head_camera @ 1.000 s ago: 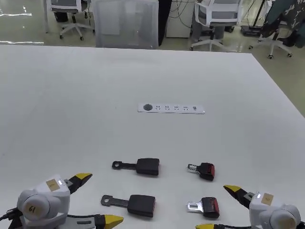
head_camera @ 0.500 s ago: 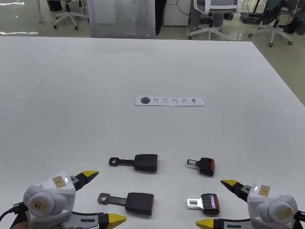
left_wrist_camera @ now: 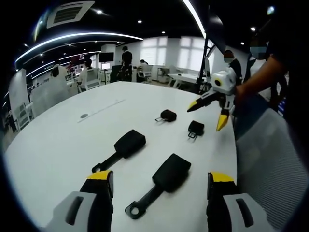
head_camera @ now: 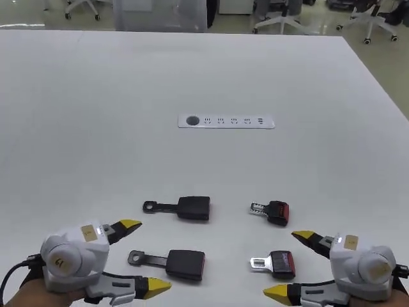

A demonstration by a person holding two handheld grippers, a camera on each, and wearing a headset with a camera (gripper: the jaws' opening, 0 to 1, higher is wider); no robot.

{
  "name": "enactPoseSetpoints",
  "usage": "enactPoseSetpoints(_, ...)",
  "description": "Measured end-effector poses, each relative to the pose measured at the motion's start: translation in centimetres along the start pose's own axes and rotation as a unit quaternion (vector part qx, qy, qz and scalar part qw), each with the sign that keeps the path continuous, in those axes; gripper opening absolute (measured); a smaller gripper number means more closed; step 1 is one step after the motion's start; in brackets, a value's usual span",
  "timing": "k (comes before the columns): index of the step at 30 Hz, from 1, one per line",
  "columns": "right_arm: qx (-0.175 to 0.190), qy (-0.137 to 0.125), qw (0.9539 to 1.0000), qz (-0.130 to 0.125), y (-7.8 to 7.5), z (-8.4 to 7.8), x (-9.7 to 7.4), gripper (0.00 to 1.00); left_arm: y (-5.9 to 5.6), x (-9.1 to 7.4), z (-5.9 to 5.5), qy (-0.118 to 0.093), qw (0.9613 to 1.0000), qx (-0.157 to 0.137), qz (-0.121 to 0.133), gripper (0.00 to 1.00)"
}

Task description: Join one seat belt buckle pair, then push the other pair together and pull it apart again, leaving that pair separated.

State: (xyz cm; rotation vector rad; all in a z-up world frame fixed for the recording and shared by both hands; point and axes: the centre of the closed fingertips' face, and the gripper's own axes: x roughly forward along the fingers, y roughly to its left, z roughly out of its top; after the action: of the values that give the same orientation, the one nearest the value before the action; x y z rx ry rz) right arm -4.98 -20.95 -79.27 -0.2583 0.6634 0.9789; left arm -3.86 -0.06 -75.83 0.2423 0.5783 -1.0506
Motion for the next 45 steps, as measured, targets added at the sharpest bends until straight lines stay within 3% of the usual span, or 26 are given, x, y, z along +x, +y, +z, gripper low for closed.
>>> enactPoseSetpoints(8, -0.015, 0.016, 0.9993, 0.032, -0.4, -0.4, 0.7, 0.8, -0.1, 1.4, -0.3, 0.02, 0.999, 0.028, -0.03, 0.79)
enactPoseSetpoints(16, -0.033, 0.036, 0.9969, 0.062, -0.7, -1.1, 1.1, 0.78, -0.4, 3.0, -0.8, 0.044, 0.9955, 0.058, -0.061, 0.78)
enactPoseSetpoints(26, -0.059, 0.066, 0.991, 0.101, -0.7, -2.3, 1.7, 0.72, -0.8, 4.7, -2.4, 0.084, 0.9858, 0.103, -0.103, 0.73)
enactPoseSetpoints(38, -0.075, 0.096, 0.9837, 0.132, -1.0, -3.7, 1.6, 0.64, -1.0, 6.9, -4.2, 0.128, 0.9703, 0.142, -0.148, 0.63)
enactPoseSetpoints(45, -0.088, 0.103, 0.9803, 0.144, -1.3, -4.0, 1.6, 0.57, -1.3, 7.3, -4.6, 0.136, 0.9653, 0.155, -0.161, 0.55)
